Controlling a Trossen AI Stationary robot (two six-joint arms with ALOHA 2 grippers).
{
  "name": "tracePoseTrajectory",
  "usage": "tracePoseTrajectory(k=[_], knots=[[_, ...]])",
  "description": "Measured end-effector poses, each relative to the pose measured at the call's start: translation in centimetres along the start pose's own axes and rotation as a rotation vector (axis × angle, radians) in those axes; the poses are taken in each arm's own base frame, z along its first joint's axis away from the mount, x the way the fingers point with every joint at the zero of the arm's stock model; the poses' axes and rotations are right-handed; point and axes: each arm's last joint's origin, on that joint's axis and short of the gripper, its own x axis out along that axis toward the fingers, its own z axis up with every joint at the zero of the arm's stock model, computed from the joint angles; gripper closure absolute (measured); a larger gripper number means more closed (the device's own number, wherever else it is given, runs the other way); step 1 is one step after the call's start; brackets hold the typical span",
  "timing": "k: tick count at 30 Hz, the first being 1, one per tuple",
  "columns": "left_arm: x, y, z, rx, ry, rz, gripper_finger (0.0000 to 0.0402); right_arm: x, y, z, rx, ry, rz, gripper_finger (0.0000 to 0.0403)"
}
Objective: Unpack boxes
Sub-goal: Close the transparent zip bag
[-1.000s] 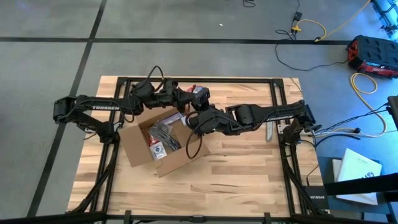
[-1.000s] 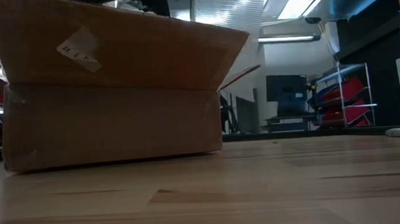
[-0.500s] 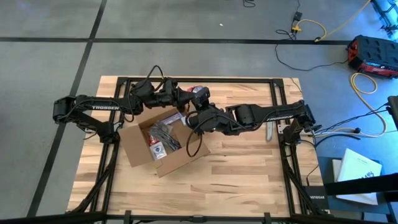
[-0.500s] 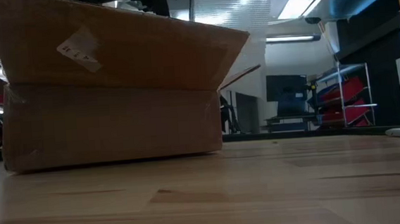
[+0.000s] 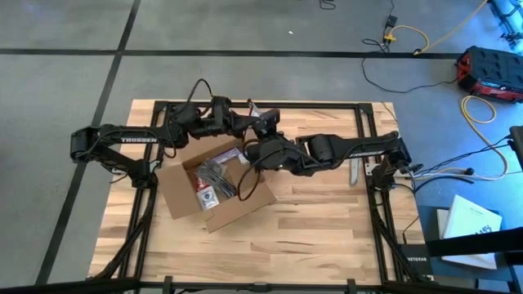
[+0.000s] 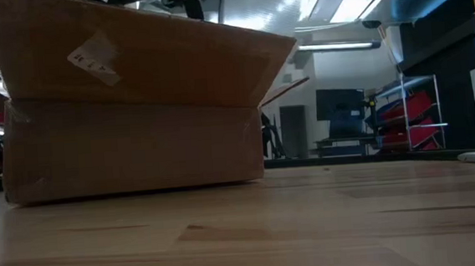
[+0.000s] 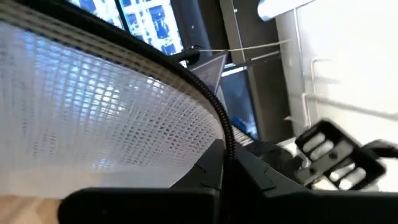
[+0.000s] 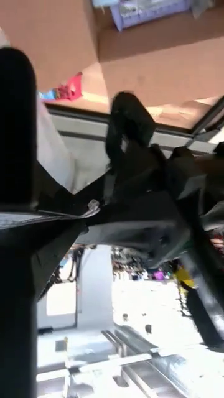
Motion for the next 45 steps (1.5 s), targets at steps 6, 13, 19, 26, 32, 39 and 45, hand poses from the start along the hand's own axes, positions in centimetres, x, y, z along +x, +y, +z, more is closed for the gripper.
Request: tracePoseTrajectory(k=[6,13,19,26,32,39,45], knots=[[-0.1,0.0,0.2,0.108,0.037,-0.014,0.0358,-0.3,-0.2,-0.4,0.016,0.032,-0.008,0.0403],[-0.1,0.2,0.2,0.162,0.042,0.0,0.0303,-0.6,-0.5,-0.5,0.032,0.029,-0.014,0.0403],[-0.5,0.9,1.6,0.282,0.026,0.058,0.0273,-1.2,-1.9,-0.8,0.061,0.038,-0.047,0.0403],[-0.9,1.4,3.1,0.382,-0.023,0.089,0.0241,-2.0,-3.1,-1.0,0.111,0.029,-0.058,0.0403],[-1.1,1.4,3.7,0.4,-0.05,0.084,0.0229,-2.1,-3.2,-1.2,0.114,0.035,-0.056,0.0403],[-1.2,1.0,3.9,0.441,-0.033,0.04,0.0229,-2.0,-3.1,-1.4,0.128,0.051,-0.05,0.0403],[-1.2,0.9,3.9,0.515,0.02,0.005,0.0217,-1.7,-3.2,-1.6,0.132,0.064,-0.057,0.0403]])
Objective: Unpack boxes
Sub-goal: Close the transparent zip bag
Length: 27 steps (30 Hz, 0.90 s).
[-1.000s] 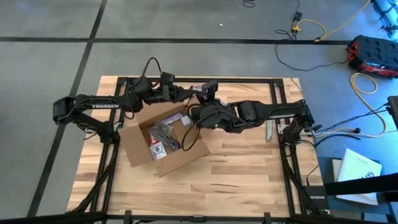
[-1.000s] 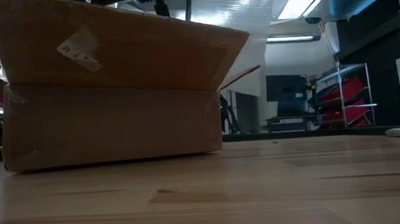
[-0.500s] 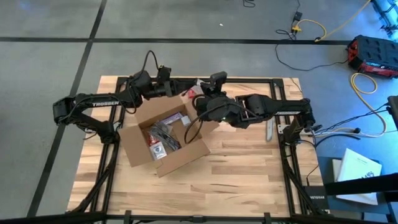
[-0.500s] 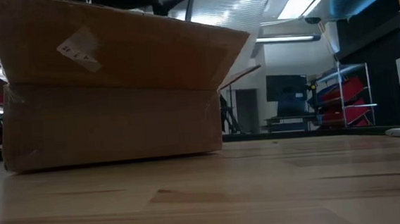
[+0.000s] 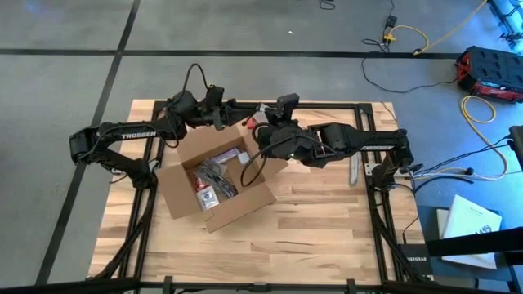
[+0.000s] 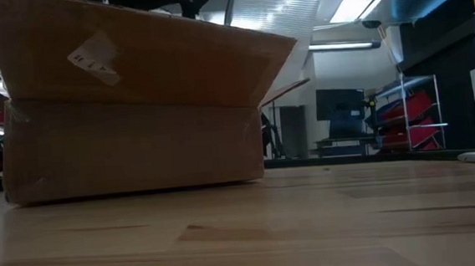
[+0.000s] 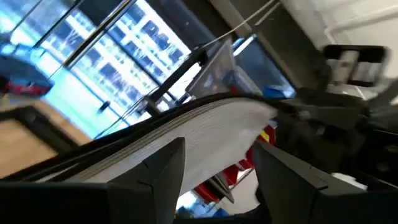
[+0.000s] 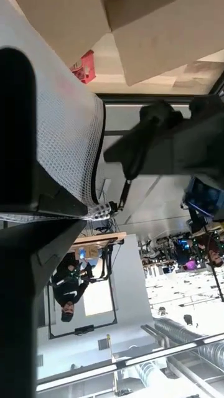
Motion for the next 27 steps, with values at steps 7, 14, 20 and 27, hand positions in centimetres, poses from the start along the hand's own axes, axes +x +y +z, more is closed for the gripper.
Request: tracePoseTrajectory(k=[7,14,20,27], knots=[[0.2,-0.9,0.0,0.094,-0.032,-0.062,0.0137,0.2,-0.1,-0.1,0.007,0.004,-0.003,0.0403],[0.3,-0.7,-0.5,0.068,-0.001,-0.036,0.0064,0.2,-0.1,0.0,0.01,0.003,-0.003,0.0403],[0.6,-0.9,-1.4,0.145,0.032,-0.003,0.0048,0.2,-0.1,0.0,0.013,0.0,-0.003,0.0403],[0.7,-1.1,-1.8,0.24,-0.005,0.044,0.0047,0.2,-0.2,0.4,0.07,-0.047,0.02,0.0403]])
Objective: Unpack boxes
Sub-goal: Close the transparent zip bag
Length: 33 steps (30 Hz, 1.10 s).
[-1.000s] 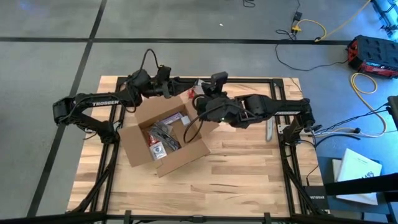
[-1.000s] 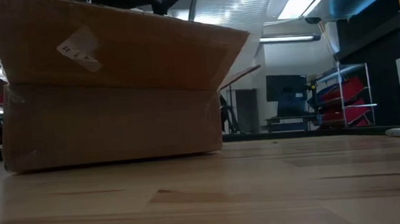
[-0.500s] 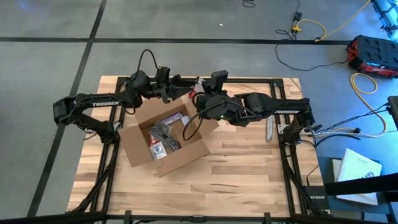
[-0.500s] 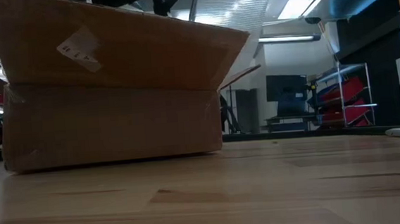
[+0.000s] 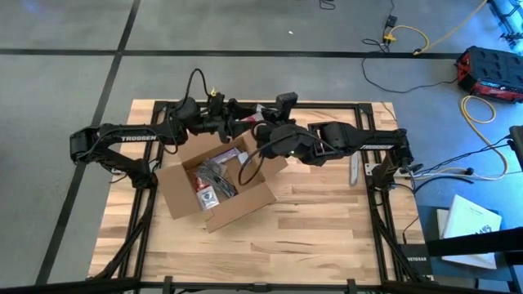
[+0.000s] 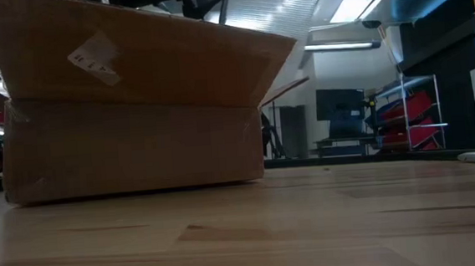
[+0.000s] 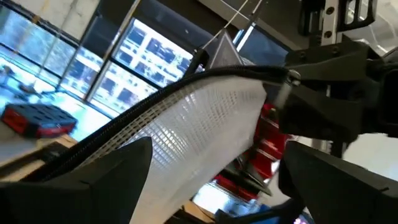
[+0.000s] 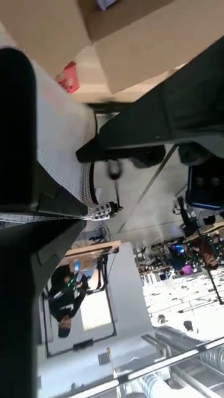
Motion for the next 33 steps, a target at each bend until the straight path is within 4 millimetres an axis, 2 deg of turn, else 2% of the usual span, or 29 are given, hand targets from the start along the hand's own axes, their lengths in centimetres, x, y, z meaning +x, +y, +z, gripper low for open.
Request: tracePoseTrajectory(k=[19,24,30,33], knots=[[0.01,-0.03,0.0,0.01,-0.003,0.001,0.0047,-0.05,-0.04,0.16,0.018,-0.016,0.003,0.0403],[0.01,-0.05,-0.01,0.109,-0.003,0.0,0.0047,-0.05,-0.07,0.22,0.024,-0.021,0.002,0.0403],[0.16,-0.62,-0.39,0.386,0.006,-0.023,0.0047,-0.05,-0.07,0.22,0.024,-0.023,0.005,0.0403],[0.16,-0.6,-0.41,0.379,0.009,-0.022,0.0047,-0.05,-0.05,0.24,0.024,-0.027,0.011,0.0403]])
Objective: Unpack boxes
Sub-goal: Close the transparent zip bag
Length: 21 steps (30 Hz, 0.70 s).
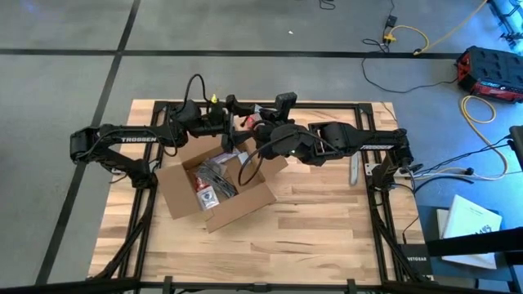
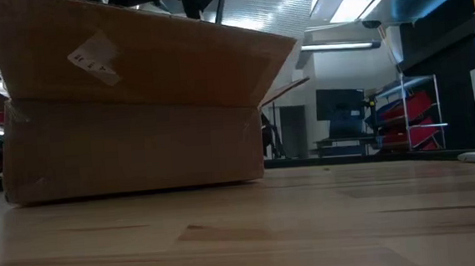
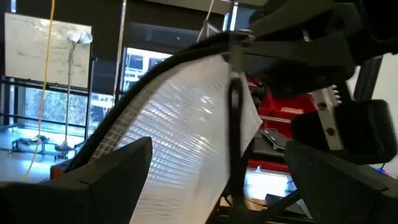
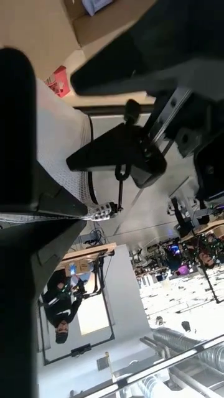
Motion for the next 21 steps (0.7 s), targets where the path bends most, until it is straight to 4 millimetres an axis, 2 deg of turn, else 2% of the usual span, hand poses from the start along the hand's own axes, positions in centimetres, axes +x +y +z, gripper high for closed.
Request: tracePoseTrajectory(k=[7,10,15,21], knots=[[0.0,-0.01,0.01,-0.135,0.0,-0.005,0.0055,-0.01,0.02,0.01,0.0,-0.001,0.001,0.0403],[0.02,-0.12,-0.05,-0.135,0.006,-0.011,0.0085,-0.01,0.0,0.03,0.002,-0.002,0.0,0.0403],[0.03,-0.16,-0.1,-0.153,0.013,-0.021,0.0161,-0.01,0.0,0.03,0.002,-0.002,0.0,0.0403],[0.03,-0.17,-0.11,-0.181,0.014,-0.024,0.02,-0.01,-0.01,0.04,0.004,-0.003,-0.001,0.0403]])
